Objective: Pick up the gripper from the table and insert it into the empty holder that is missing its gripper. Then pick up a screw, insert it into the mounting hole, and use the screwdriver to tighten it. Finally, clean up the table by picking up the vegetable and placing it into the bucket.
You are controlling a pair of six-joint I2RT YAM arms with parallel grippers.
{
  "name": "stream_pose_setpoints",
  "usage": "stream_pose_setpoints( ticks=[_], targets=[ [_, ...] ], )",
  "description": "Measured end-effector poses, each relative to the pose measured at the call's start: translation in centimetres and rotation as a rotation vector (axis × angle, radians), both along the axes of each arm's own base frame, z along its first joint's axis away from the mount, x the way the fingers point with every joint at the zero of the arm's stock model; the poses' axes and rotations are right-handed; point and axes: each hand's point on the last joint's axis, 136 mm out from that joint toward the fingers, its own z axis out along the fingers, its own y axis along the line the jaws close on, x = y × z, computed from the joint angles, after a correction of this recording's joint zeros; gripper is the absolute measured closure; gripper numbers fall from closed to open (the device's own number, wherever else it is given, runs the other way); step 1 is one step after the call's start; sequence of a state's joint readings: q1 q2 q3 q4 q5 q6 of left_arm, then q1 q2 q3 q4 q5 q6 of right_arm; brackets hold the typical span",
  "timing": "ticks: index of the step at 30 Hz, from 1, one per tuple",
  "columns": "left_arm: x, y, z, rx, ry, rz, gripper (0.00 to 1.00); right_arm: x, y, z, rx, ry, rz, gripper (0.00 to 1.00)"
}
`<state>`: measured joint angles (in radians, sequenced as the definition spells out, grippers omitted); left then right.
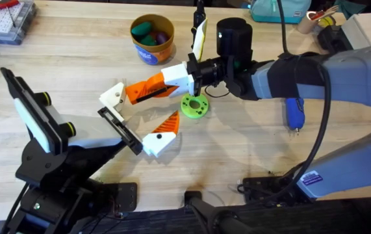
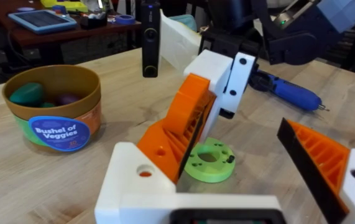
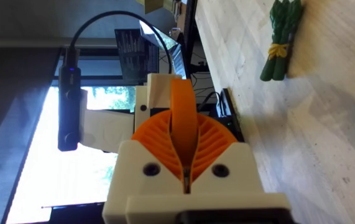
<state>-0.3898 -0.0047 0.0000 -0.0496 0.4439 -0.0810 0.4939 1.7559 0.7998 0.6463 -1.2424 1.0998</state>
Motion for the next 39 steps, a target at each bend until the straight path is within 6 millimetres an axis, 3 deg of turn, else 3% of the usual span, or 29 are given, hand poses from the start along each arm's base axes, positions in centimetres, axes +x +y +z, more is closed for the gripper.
stream_pose_setpoints(
  ticks=[7, 13, 39],
  targets=[
    [0.2, 0.2, 0.1, 0.000, 0.003, 0.019, 0.011, 0.3, -0.6, -0.1, -0.004, 0.021, -0.008, 0.979],
    [0.2, 0.2, 0.1, 0.000, 0.003, 0.018, 0.011, 2.4, -3.7, 0.4, 0.025, 0.036, -0.046, 0.979],
    [0.4, 0.4, 0.1, 0.000, 0.001, 0.031, 0.011, 1.6, -3.9, 1.0, 0.044, -0.001, -0.019, 0.979]
  ],
)
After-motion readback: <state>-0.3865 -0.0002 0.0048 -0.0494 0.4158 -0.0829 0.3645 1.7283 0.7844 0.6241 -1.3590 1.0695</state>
